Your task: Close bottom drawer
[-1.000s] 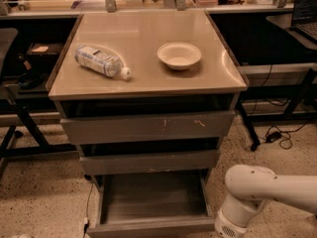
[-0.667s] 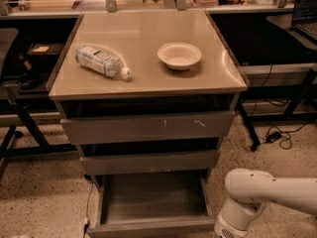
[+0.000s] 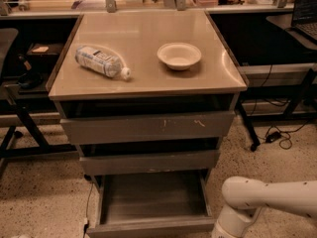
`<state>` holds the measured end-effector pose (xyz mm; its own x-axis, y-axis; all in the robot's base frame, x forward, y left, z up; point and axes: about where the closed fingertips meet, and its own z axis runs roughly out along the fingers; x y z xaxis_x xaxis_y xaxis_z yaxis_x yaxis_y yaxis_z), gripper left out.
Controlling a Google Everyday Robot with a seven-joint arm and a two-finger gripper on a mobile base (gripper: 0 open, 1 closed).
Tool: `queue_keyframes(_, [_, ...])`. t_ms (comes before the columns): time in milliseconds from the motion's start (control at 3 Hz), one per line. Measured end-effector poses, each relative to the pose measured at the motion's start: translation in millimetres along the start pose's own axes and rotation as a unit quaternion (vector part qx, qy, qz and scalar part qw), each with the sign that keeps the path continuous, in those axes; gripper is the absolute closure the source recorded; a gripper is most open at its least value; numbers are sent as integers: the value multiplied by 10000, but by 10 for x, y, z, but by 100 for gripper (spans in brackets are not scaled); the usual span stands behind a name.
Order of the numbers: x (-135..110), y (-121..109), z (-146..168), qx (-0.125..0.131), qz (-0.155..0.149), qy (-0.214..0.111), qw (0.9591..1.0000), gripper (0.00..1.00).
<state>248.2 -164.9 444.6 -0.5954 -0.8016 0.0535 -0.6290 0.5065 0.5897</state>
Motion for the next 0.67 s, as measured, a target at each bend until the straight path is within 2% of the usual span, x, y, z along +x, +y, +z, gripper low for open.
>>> queue_keyframes(333, [74, -273, 577, -411, 438, -66, 9982, 100])
queue_keyframes(667, [139, -503, 1081, -813, 799, -101, 9934, 100])
